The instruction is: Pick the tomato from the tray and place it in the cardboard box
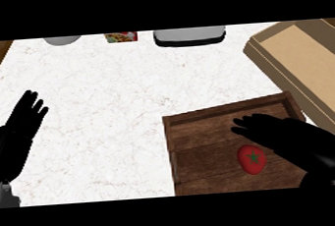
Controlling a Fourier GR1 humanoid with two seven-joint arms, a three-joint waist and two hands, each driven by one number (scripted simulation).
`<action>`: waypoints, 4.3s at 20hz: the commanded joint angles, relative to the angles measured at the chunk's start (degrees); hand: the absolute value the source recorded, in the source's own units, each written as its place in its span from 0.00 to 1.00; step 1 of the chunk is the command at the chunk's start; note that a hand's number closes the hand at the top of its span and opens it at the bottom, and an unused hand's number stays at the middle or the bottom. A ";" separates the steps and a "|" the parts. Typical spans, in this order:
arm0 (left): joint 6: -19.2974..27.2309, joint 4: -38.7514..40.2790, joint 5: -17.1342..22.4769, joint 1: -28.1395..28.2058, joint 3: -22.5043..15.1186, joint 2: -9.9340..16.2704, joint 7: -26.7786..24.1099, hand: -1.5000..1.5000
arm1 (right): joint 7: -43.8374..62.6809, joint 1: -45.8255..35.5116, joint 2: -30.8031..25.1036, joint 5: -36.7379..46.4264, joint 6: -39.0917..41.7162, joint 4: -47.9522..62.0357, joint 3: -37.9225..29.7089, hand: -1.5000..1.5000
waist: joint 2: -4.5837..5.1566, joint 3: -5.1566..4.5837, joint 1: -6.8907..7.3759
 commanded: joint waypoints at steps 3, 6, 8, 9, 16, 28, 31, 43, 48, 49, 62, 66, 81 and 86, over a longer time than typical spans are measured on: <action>-1.18 -0.25 -0.27 -2.51 1.78 0.61 3.44 0.50 | 2.09 -1.16 6.13 6.35 0.46 2.18 3.91 0.00 | 0.02 0.00 0.06; -0.25 -1.74 -2.68 -0.01 1.06 -2.26 2.19 0.50 | 0.13 -2.58 5.23 5.10 5.20 1.44 -1.56 0.00 | 0.00 -0.01 0.05; -2.14 -0.93 -1.47 -1.64 2.21 -1.21 3.13 0.50 | -1.15 -1.01 5.37 8.79 3.08 3.06 0.62 0.00 | 0.02 0.00 0.02; -3.11 0.70 -1.41 -0.26 2.29 -2.25 0.30 0.50 | -2.10 2.49 4.08 10.35 0.82 2.27 0.36 0.00 | 0.01 0.00 -0.09; -2.89 4.25 -4.18 -4.04 3.23 -2.63 0.07 0.50 | -2.82 0.88 8.53 16.65 -1.22 6.98 3.37 0.00 | 0.04 0.00 -0.07; -5.37 -4.29 -2.60 2.58 4.47 -4.62 2.42 0.50 | -7.97 1.16 8.93 23.49 -3.30 12.95 3.09 0.00 | -0.01 0.01 0.18; -2.99 -0.10 -5.88 -2.21 3.66 -5.50 2.52 0.50 | -7.29 3.75 9.77 22.62 -0.02 8.54 1.37 0.00 | -0.02 0.00 -0.15; -6.69 0.99 -4.93 0.15 6.83 -5.04 -0.55 0.50 | -14.51 -0.42 14.44 27.76 -10.73 21.84 2.23 1.00 | 0.07 0.01 0.22; -5.50 -2.00 -4.56 -1.98 6.53 -4.98 4.55 0.50 | -13.13 1.87 16.43 30.50 -10.53 17.15 4.72 1.00 | 0.00 0.00 0.00; -5.63 3.12 -6.06 -3.37 6.08 -6.03 1.02 0.50 | -15.82 3.07 13.56 28.40 -8.38 14.30 1.46 1.00 | 0.01 -0.01 -0.17; -4.89 -0.22 -7.20 -2.60 3.91 -8.20 1.62 0.50 | 8.57 -15.43 25.04 29.68 -14.03 37.48 -21.68 1.00 | 1.13 0.04 2.05; -4.72 -0.29 -7.27 -4.31 4.40 -7.04 3.09 0.50 | 14.01 -25.06 27.69 33.50 -23.18 48.02 -22.77 1.00 | 0.68 0.06 1.98; -6.44 -1.94 -5.26 0.44 6.76 -6.16 3.66 0.50 | 26.34 -38.36 27.53 35.99 -26.38 29.46 -23.60 1.00 | -0.21 -0.03 0.08; -6.53 -4.97 -5.80 3.28 5.43 -7.86 2.68 0.50 | 27.65 -40.14 21.82 35.44 -26.61 29.19 -28.56 1.00 | -0.06 0.00 0.35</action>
